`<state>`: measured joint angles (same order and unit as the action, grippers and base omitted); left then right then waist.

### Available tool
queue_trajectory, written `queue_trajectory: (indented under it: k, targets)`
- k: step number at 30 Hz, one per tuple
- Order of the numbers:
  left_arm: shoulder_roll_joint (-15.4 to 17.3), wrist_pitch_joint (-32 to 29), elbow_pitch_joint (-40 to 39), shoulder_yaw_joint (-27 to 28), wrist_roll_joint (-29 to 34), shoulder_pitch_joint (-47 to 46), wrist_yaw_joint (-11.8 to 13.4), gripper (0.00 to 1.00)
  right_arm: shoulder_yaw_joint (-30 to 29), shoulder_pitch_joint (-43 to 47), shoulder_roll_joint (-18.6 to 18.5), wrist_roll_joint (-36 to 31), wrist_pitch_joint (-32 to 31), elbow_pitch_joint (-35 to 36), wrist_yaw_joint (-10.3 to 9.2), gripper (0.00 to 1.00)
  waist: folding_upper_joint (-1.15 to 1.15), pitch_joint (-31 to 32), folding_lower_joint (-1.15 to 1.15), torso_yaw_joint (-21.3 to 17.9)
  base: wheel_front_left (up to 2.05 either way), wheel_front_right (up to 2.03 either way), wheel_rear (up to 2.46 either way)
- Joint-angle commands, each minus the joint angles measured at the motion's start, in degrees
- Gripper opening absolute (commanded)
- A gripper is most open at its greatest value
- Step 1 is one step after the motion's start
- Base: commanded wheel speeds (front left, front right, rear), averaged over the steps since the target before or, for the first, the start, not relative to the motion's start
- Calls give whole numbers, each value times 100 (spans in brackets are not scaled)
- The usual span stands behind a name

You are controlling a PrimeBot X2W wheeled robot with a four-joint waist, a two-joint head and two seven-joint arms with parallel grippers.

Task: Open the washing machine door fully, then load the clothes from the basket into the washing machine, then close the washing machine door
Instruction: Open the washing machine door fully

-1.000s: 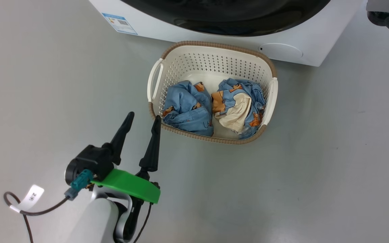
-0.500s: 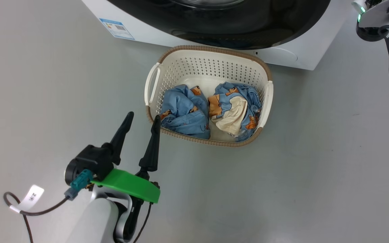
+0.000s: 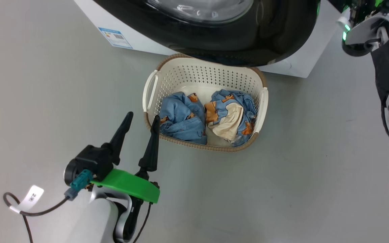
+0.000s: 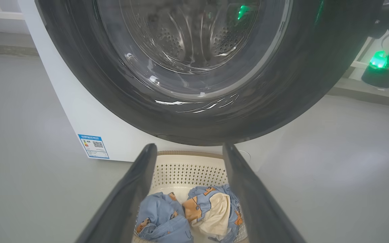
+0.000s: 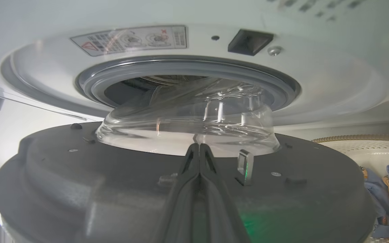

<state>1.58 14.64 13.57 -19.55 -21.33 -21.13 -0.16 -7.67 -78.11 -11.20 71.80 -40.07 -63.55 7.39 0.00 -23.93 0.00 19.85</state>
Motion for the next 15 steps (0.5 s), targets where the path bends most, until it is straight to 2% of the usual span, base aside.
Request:
queue_trajectory:
  k: [1,15]
  targets:
    - [130,36,-127,202,76,23,51,100,102,110,273,39,-111,125,10,0,0,53,0,-25,0,0,0]
    - [130,36,-98,261,208,148,54,100,103,678,519,139,-335,189,10,0,0,367,0,-166,0,0,0]
